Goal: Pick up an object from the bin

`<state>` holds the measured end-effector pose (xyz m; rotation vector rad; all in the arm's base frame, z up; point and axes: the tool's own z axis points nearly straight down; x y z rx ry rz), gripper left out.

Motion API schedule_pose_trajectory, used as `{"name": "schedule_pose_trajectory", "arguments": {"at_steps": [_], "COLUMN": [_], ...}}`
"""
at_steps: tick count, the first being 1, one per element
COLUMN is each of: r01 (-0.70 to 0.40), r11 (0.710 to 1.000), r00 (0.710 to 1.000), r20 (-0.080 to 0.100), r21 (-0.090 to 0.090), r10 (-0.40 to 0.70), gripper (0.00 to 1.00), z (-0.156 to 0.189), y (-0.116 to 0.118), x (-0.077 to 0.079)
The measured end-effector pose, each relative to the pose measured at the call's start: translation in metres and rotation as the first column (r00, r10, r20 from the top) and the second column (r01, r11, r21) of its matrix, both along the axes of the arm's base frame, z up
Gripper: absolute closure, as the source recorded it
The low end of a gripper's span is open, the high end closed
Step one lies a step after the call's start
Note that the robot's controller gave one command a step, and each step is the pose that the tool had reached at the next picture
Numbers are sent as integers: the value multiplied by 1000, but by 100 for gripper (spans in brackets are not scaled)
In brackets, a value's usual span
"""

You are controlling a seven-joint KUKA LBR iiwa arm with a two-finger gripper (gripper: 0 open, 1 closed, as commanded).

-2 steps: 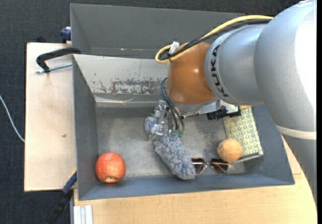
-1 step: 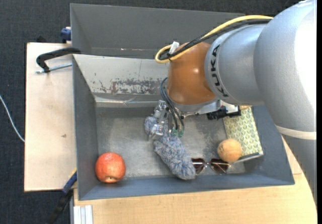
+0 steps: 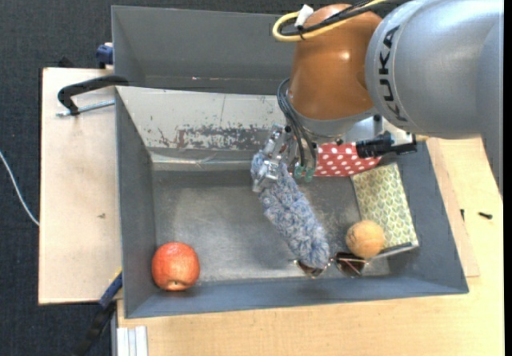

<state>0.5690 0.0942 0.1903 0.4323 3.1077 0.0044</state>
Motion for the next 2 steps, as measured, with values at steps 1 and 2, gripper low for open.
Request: {"name": "schedule_pose_trajectory", "arguments": {"at_steps": [1,2], "r01": [0,15], "r11": [1000,1000], "r00": [1000,1000], "r20": [0,-6], "r21": [0,-1], "r10": [0,-15], "gripper": [100,100], "z": [0,43], "y": [0,-4], "x": [0,1]}}
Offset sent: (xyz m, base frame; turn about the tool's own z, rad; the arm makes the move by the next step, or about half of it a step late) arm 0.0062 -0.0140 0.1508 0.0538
